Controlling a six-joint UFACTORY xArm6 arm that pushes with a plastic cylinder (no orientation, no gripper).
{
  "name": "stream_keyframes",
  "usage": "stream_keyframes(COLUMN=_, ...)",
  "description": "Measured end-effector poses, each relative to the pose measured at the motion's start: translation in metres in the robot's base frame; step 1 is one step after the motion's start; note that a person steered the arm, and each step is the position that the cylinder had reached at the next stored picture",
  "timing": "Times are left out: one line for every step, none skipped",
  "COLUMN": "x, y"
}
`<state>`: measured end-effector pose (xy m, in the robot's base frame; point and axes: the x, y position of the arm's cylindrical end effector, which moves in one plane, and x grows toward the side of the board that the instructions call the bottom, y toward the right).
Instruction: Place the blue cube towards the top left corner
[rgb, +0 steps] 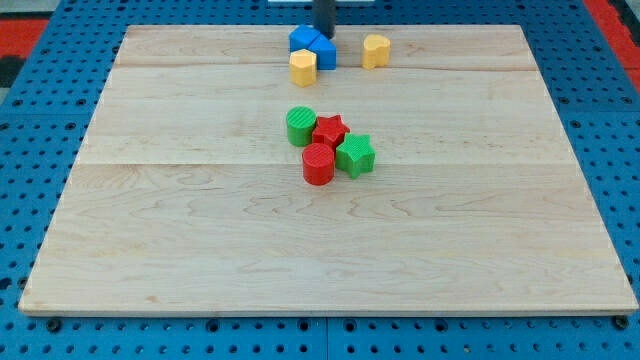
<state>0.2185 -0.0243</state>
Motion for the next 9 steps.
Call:
stream_keyframes(x=0.025, y=0.003)
stream_keyframes(x=0.031, y=-0.018)
stream_keyframes(x=0.032, y=-0.079)
stream_keyframes(x=0.05, y=-0.052)
stream_keyframes(x=0.075, y=-0.076)
stream_keyframes(x=0.069, y=-0.109)
stream_keyframes(x=0.04, y=-0.109)
stream_keyframes(x=0.029, y=-0.084)
stream_keyframes(x=0.028, y=-0.08)
